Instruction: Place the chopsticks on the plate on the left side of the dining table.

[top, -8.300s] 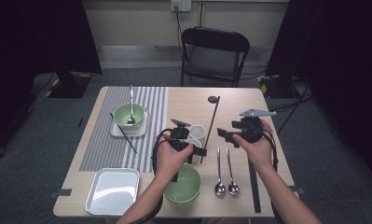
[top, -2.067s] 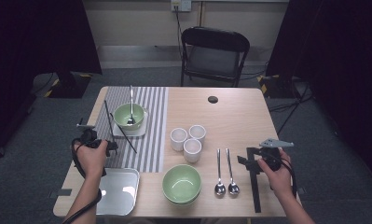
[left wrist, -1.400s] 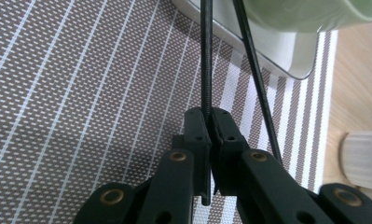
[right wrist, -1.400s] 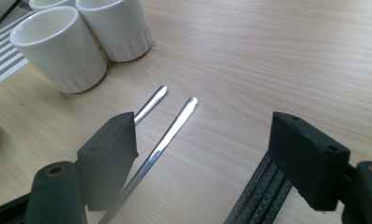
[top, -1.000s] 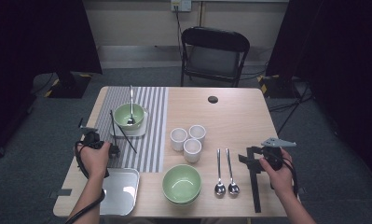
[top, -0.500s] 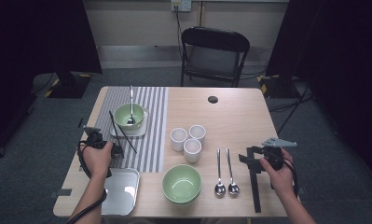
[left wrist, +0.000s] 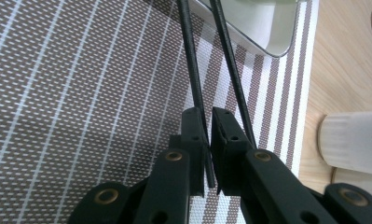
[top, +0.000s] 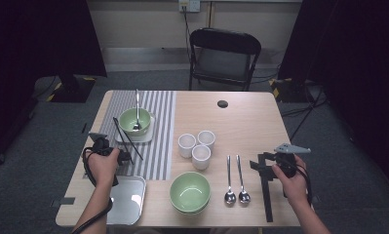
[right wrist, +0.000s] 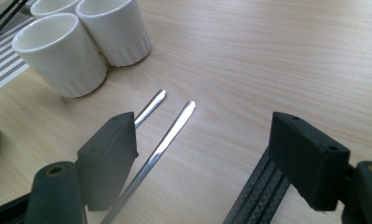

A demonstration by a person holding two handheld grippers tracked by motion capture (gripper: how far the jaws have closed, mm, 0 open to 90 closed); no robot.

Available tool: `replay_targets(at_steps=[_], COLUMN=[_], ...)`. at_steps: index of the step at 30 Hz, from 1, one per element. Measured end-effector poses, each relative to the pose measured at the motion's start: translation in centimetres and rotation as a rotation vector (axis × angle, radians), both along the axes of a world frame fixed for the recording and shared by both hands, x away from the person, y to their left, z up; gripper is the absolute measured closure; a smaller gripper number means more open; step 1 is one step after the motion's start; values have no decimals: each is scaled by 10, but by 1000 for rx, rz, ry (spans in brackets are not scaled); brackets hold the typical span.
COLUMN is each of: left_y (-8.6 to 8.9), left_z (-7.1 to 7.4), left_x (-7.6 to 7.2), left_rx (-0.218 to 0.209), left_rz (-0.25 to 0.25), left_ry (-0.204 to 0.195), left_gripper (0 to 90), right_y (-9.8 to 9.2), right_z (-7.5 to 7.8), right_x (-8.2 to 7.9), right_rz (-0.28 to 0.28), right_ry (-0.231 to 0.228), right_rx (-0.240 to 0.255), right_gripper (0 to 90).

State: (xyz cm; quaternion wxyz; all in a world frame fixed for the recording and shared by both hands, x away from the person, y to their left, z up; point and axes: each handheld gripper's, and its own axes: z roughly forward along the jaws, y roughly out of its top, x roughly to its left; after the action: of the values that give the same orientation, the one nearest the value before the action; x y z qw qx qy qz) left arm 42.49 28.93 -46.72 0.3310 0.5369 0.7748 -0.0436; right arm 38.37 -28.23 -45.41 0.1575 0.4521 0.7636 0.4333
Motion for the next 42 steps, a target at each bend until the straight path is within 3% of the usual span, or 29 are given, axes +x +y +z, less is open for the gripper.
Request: replay_targets(at_steps=[12,18,20,22,24,29,42], left_y=[-6,-7,-11,-10,-12,-12,-5], left_z=[1,2,3,2,2,2,6], left_x=[-1,-1,0,0,0,0,5], left_rx=[-17,-22,-30,-24,-32,-29,2], left_rz=[0,-33,-5,-35,-12,-25,-4], left_ry=[-9,-10,-17,-12,-20,-20,-32], left_gripper=[839,843,851,853,870,881,745], right_y=[0,0,0,0,0,0,0], right_z=[1,1,1,1,1,1,1], right_x=[0,0,0,0,0,0,0], right_rz=[1,3,3,3,3,3,3], right_ry=[0,-6,-5,-3,-3,-4,-4], right_rx=[2,3,4,2,4,8,6], right_gripper=[229,229,229,229,229,229,229])
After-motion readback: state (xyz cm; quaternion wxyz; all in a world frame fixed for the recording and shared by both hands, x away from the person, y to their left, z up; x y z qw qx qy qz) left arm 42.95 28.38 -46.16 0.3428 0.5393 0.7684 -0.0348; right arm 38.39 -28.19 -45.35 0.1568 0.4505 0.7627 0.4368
